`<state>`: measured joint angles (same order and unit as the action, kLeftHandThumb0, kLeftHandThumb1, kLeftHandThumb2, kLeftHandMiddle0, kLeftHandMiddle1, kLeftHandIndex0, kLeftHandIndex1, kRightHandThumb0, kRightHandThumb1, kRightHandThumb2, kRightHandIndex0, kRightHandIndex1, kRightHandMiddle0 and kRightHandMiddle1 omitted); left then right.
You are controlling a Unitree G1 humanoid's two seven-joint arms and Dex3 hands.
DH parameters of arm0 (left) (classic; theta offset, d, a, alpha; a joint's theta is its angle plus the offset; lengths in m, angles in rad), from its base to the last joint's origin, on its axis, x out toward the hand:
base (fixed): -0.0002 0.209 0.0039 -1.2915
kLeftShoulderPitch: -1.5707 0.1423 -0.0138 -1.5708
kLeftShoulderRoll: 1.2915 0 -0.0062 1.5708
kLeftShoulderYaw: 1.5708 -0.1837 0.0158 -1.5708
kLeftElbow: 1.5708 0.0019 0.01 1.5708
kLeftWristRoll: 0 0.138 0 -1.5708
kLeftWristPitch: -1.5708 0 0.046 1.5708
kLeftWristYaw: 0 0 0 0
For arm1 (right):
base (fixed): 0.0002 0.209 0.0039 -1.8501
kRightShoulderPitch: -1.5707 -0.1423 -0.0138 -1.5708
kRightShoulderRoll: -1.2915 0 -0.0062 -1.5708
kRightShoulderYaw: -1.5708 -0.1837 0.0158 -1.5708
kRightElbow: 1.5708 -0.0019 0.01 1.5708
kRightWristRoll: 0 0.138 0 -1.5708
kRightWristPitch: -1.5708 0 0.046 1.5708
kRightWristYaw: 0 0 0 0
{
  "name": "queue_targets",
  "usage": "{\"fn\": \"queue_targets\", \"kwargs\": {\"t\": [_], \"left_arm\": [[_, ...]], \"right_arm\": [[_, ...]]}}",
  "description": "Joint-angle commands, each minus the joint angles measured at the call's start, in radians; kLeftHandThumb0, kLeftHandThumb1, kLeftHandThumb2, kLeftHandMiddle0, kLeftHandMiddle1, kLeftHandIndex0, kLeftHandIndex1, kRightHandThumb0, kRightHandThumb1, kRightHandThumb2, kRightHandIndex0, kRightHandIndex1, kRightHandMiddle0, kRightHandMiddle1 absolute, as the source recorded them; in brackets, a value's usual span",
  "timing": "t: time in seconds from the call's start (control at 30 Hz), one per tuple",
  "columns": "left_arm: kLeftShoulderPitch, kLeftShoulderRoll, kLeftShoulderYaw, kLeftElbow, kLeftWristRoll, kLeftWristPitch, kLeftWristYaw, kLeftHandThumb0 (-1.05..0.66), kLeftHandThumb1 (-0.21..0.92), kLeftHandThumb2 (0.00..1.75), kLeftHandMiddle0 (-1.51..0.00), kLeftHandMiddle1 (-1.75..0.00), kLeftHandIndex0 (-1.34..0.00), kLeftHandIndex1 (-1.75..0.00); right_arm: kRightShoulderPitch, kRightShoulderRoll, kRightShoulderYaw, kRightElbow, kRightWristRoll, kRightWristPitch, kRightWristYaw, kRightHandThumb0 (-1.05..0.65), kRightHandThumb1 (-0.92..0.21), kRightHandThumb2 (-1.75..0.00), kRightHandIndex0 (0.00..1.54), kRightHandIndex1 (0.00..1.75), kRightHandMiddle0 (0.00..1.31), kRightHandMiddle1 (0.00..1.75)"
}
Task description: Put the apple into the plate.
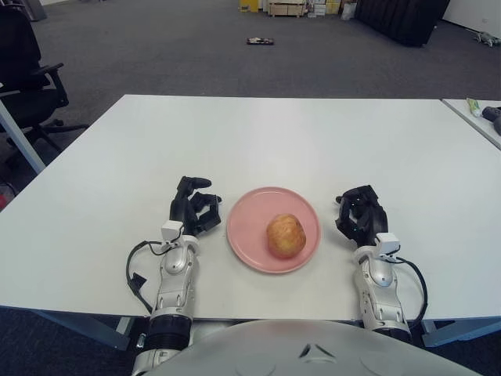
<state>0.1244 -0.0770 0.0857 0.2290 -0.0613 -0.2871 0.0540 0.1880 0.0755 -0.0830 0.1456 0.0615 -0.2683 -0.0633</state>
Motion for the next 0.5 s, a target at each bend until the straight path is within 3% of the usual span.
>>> {"fn": "queue_targets", "kwargs": {"t": [0.0, 0.17, 0.47], "left_arm": [[0.009, 0.001, 0.003, 0.029, -0.001, 0.029, 0.002, -0.01, 0.45, 1.07, -0.64, -1.42, -0.38, -1.75], [0.009, 0.000, 0.004, 0.030, -0.006, 0.025, -0.001, -0.01, 0.44, 1.07, -0.64, -1.42, -0.38, -1.75], [0.011, 0.002, 0.006, 0.026, -0.007, 0.028, -0.001, -0.01, 0.44, 1.07, -0.66, -1.39, -0.38, -1.75]], "right_arm": [[0.022, -0.004, 0.005, -0.010, 0.038, 0.084, 0.034, -0.38, -0.66, -0.89, 0.52, 1.29, 0.35, 1.75], [0.031, -0.007, 0.004, -0.041, 0.079, 0.134, 0.077, -0.38, -0.70, -0.83, 0.51, 1.28, 0.32, 1.75], [0.038, -0.007, 0.008, -0.057, 0.059, 0.154, 0.073, -0.38, -0.72, -0.81, 0.53, 1.30, 0.31, 1.75]]}}
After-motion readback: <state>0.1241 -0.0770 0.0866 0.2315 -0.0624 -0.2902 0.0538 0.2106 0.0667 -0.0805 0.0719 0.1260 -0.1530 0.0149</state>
